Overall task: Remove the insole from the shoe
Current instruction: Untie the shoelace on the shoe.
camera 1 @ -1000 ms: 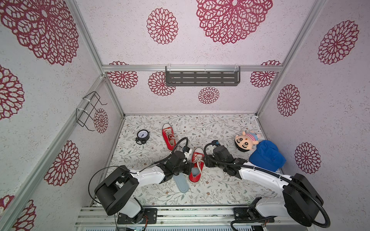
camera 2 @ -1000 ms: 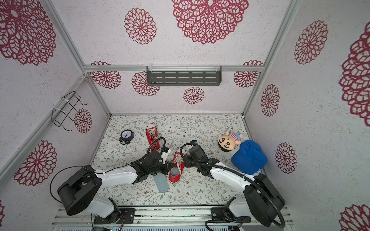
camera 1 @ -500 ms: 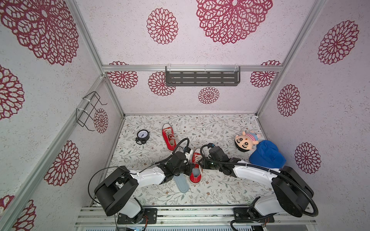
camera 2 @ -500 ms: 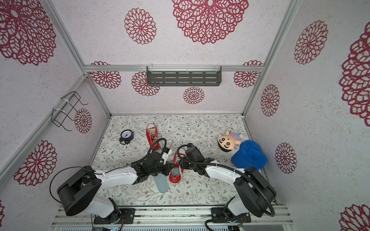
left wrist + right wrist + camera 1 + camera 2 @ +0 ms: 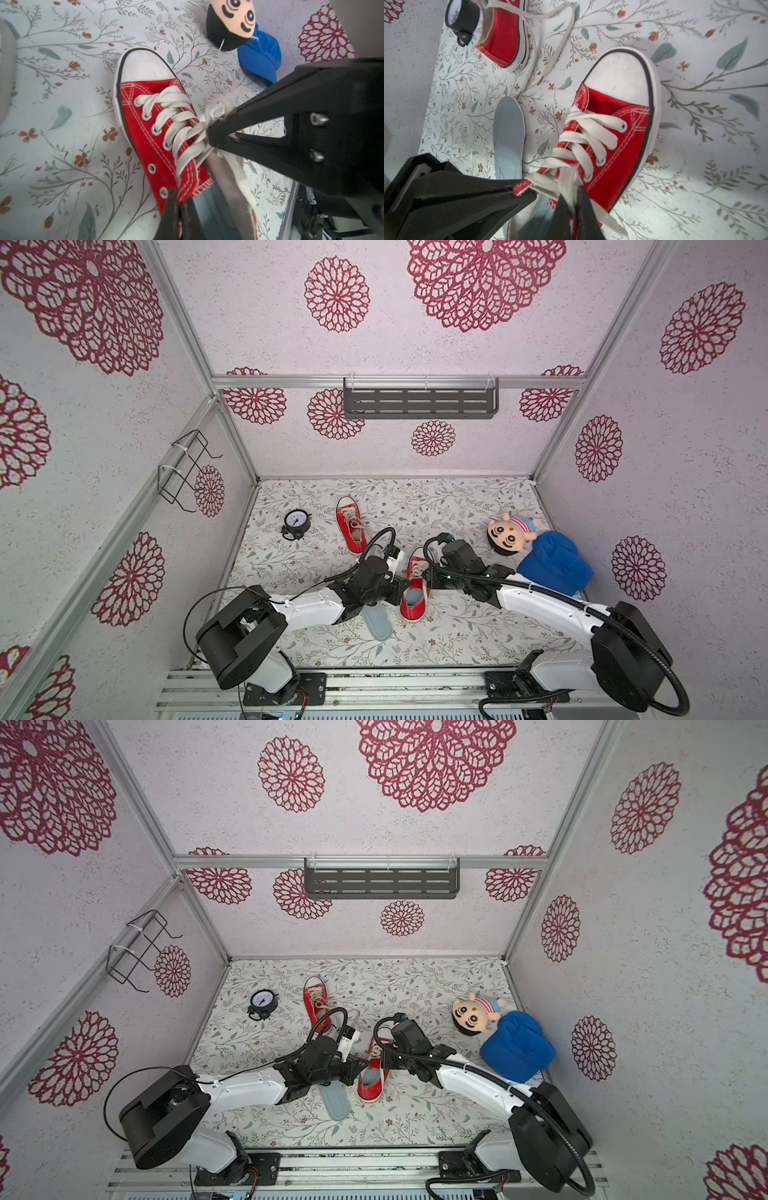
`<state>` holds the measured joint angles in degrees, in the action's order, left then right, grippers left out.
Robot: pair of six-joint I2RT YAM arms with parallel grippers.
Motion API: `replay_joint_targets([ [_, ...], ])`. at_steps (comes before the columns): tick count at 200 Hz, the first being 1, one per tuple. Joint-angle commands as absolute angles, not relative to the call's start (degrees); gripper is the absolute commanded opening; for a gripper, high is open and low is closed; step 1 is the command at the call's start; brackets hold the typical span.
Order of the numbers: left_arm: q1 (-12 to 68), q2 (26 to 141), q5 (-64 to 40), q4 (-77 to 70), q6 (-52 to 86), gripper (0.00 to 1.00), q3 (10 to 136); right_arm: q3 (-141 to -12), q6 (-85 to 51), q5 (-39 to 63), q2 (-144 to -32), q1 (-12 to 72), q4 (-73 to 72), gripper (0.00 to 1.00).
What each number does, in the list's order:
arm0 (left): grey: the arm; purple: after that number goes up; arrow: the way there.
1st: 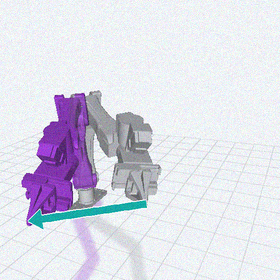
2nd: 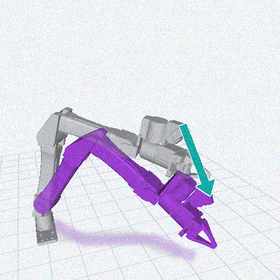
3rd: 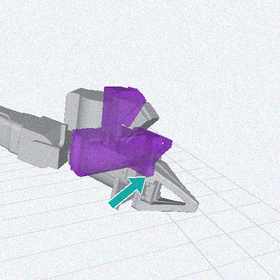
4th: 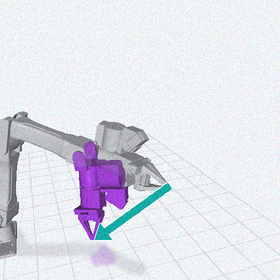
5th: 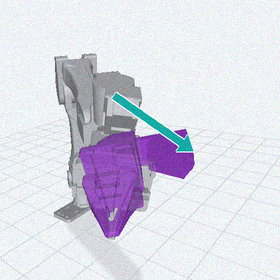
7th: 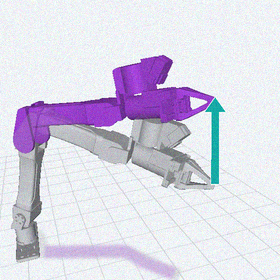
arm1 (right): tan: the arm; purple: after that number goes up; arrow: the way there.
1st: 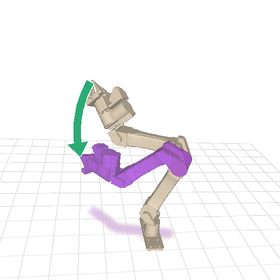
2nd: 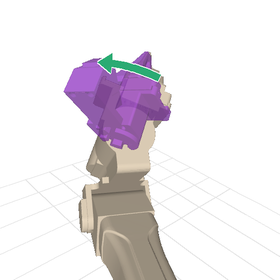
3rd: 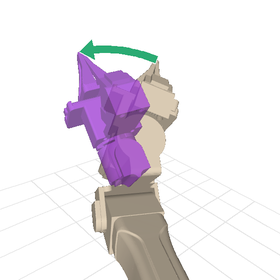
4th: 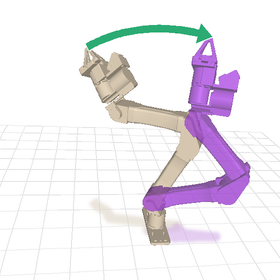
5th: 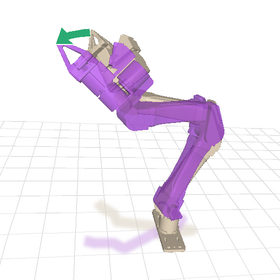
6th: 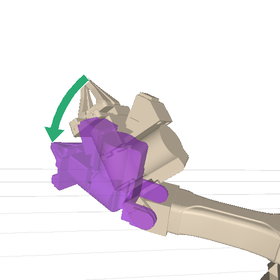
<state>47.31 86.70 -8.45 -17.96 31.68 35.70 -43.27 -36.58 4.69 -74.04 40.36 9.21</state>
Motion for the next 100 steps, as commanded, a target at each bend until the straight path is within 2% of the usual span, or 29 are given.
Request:
replay_joint_targets([
  [1,46.7,85.2,-5.5,-16.9,32.3,0.00,35.6,-43.8,-33.2,-2.1,-71.8,36.4,14.0,0.12],
  [16,46.8,85.2,-5.9,-16.9,32.3,0.00,35.6,-43.6,-32.9,-1.0,-72.4,36.1,13.7,0.13],
  [40,46.8,85.3,-6.5,-17.3,32.2,0.00,35.5,-41.0,-34.0,4.5,-72.5,35.2,7.2,0.26],
  [58,46.8,85.8,-7.6,-17.6,32.1,0.00,35.8,-39.8,-35.5,8.1,-73.8,34.9,3.0,0.25],
  [78,46.9,85.8,-7.7,-17.7,32.3,0.00,35.7,-40.8,-35.3,7.2,-76.1,34.9,4.3,0.24],
  [91,46.9,85.4,-7.7,-17.7,32.5,0.00,35.5,-41.1,-35.5,8.0,-76.6,34.8,3.7,0.26],
  [100,47.0,85.2,-7.8,-18.0,32.5,0.00,35.3,-40.7,-36.5,10.1,-76.4,34.8,1.5,0.32],
])
